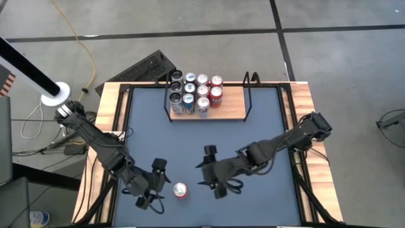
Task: Place canned beverage on shelf
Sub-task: Put the red soda can aligned with the other red soda cans on the shelf
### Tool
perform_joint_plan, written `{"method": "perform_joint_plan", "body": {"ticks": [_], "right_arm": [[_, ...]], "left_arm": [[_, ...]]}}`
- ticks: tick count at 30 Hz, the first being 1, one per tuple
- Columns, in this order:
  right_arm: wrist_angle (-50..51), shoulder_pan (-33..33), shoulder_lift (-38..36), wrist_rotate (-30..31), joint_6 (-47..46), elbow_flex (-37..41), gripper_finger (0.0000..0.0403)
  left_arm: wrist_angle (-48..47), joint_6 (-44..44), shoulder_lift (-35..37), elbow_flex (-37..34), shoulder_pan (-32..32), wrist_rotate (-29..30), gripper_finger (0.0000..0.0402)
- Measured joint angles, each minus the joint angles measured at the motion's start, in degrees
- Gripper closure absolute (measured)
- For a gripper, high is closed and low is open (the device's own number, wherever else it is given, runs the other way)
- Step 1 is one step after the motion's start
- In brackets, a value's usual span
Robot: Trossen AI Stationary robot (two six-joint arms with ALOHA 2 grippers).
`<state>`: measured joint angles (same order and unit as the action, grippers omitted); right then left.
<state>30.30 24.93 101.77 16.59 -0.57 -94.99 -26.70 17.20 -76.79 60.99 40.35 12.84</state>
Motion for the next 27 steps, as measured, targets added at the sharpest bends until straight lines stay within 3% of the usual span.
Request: {"method": "perform_joint_plan", "body": {"ticks": [5, 19, 27], "right_arm": [[3.42, -0.71, 8.41, -3.25, 2.52, -6.89, 0.0148], [19.85, -1.06, 26.02, -7.12, 7.50, -39.21, 0.0138], [18.24, -1.53, 30.82, -12.24, 0.69, -39.35, 0.0100]], "left_arm": [[-4.98, 5.14, 3.26, 0.00, 2.32, 2.42, 0.0121], [-9.05, 9.06, 9.42, 0.00, 6.45, 10.46, 0.0121], [-12.23, 10.26, 9.48, 0.00, 8.07, 11.45, 0.0121]]}}
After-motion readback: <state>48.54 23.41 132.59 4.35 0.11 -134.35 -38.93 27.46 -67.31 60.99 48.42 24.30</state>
